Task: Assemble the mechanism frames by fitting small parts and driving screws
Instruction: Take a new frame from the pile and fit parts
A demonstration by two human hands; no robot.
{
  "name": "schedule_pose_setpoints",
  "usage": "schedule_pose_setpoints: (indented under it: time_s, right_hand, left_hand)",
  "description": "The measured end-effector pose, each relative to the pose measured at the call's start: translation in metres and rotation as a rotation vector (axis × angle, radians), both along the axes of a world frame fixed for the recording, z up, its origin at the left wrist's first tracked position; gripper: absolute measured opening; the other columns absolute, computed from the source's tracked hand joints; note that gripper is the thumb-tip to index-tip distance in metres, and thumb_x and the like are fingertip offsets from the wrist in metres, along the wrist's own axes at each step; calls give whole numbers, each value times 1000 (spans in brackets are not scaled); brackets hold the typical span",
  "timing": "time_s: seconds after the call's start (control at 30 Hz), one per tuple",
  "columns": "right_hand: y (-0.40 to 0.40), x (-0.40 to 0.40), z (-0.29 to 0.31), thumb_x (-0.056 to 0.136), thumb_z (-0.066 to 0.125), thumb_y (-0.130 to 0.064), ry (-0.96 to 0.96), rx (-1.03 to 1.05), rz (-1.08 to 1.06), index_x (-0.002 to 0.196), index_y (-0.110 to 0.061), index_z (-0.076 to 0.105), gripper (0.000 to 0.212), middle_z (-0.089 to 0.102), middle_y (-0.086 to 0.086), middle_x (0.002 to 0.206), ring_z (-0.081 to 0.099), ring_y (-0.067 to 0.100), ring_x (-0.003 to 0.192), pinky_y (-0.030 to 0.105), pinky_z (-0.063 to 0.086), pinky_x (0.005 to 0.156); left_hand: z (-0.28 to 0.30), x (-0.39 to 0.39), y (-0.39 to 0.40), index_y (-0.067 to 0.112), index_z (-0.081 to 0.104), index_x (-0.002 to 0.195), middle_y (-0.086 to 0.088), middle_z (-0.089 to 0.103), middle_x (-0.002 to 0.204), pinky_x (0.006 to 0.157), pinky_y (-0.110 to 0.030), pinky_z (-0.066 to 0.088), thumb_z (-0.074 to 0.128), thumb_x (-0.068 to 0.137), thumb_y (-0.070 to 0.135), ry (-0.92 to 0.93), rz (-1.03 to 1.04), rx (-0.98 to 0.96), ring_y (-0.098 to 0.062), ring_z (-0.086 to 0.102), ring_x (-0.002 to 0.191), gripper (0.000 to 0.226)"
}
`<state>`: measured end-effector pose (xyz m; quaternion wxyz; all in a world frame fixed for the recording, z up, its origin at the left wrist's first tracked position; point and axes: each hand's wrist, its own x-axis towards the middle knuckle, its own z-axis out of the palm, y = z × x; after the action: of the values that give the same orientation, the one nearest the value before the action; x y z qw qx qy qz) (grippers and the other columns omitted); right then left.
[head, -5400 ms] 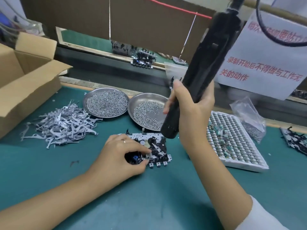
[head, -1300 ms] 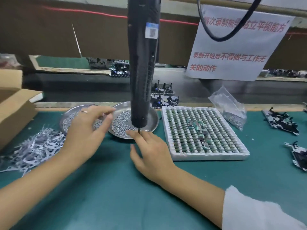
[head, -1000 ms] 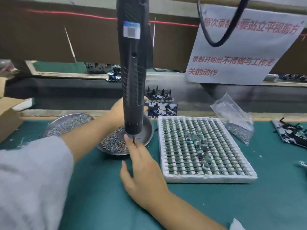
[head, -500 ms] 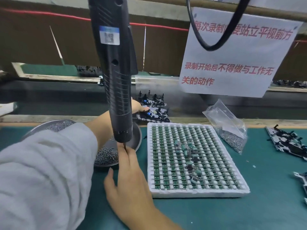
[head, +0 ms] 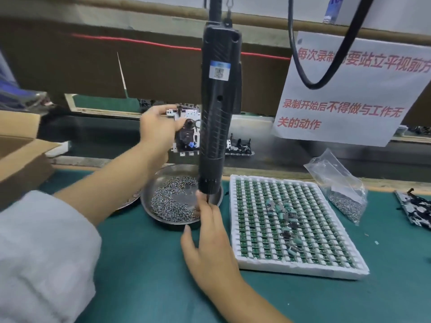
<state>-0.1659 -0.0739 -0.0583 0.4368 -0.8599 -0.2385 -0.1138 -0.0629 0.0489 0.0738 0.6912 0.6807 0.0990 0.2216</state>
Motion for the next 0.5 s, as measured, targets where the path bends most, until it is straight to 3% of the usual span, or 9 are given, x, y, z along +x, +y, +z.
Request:
schedule_pose_setpoints:
  time_s: [0.1, 0.13, 0.2, 0.27, 0.37, 0.43, 0.5]
  right_hand:
    - [-2, 1, 1, 97, 46, -24, 20, 49, -27, 148, -28, 22, 56, 36, -8, 136, 38, -4, 112, 3, 26, 91]
    - [-2, 0, 1, 98, 46, -24, 33, 61, -30, 148, -27, 22, 55, 37, -7, 138, 37, -6, 117, 2, 25, 95]
    - [-1, -1, 1, 99, 45, -24, 51, 81, -33, 149, -25, 22, 55, 32, -5, 146, 32, 1, 130, 14, 25, 108]
    - [0, -2, 2, 99, 45, -22, 48, 126, -51, 148, -23, 24, 54, 22, -3, 152, 29, 12, 138, 32, 26, 114]
    - [2, -13, 2, 97, 49, -18, -74, 158, -75, 144, -21, 31, 50, 13, 1, 154, 23, 14, 141, 40, 29, 114]
    - [-3, -17, 2, 95, 50, -23, -180, 122, -106, 140, -23, 36, 47, 16, 3, 151, 24, 13, 139, 38, 33, 111]
    - [-6, -22, 3, 92, 50, -31, -245, 84, -141, 136, -21, 43, 45, 23, 3, 146, 27, 12, 136, 28, 31, 110]
  left_hand:
    - [-9, -38, 50, 19, 63, 102, -9, 70, 97, 55, -22, 49, 65, 84, -1, 152, 4, -97, -12, 66, 71, 27]
    - [-14, -57, 62, 20, 64, 101, -7, 70, 94, 61, -22, 49, 66, 83, 0, 188, -3, -94, -11, 66, 72, 27]
    - [-26, -94, 77, 23, 65, 98, -5, 69, 98, 91, -34, 47, 67, 81, 1, 259, -60, -75, -14, 66, 86, 28]
    - [-42, -126, 83, 25, 65, 97, -7, 70, 101, 97, -41, 43, 68, 80, 4, 370, -110, -56, -18, 65, 93, 27]
    - [-67, -158, 78, 19, 64, 105, -7, 73, 81, 64, -29, 55, 68, 81, 2, 455, -186, -107, -16, 67, 70, 30]
    - [-80, -161, 70, 15, 61, 110, -9, 74, 80, 60, -29, 56, 69, 82, 2, 485, -199, -94, -19, 66, 68, 32]
    - [-85, -162, 70, 15, 53, 115, -11, 74, 82, 56, -27, 57, 70, 81, 7, 489, -209, -92, -21, 68, 71, 39]
